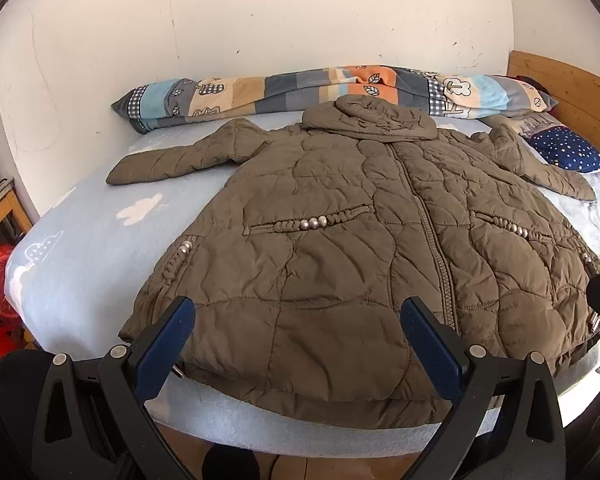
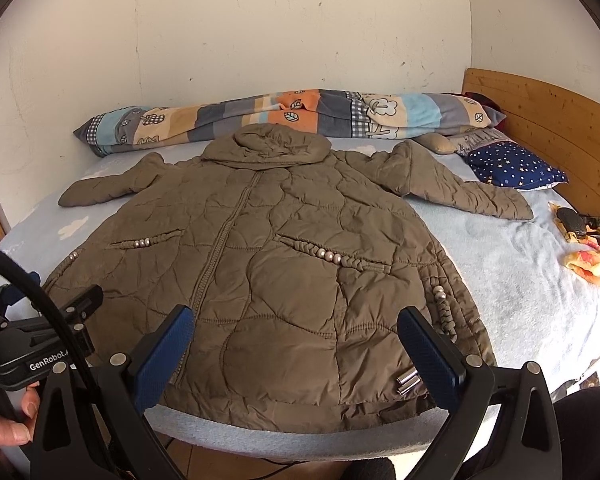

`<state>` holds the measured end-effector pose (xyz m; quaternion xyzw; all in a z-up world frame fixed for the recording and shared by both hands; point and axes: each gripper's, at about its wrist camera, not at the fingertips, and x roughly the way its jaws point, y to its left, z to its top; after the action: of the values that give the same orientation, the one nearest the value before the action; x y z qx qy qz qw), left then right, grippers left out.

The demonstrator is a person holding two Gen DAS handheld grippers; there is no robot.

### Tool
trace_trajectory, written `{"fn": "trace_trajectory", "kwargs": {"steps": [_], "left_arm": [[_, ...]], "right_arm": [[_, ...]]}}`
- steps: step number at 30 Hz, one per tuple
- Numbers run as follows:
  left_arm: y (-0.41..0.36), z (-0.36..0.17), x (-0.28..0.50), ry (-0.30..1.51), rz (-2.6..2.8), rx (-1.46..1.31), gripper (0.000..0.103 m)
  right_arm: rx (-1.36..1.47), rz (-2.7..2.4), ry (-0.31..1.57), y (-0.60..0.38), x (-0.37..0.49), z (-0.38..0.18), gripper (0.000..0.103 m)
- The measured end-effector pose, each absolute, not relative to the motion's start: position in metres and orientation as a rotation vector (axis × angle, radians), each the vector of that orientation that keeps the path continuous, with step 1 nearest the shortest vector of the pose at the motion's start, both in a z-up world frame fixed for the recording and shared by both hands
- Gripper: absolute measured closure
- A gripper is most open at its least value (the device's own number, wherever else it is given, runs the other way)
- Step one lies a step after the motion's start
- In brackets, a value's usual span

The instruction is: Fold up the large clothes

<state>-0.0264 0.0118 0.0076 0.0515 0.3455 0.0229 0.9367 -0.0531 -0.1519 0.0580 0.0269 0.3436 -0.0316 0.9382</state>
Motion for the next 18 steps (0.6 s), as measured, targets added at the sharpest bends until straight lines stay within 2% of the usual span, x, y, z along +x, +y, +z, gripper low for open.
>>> {"fn": "trace_trajectory", "kwargs": {"steps": [18], "left_arm": [[0.022,0.035,-0.038,0.716,0.057,0.048,0.001]], "right_arm": [[0.073,-0.037,0.679,-0.15,-0.06,0.066,0.0]]}}
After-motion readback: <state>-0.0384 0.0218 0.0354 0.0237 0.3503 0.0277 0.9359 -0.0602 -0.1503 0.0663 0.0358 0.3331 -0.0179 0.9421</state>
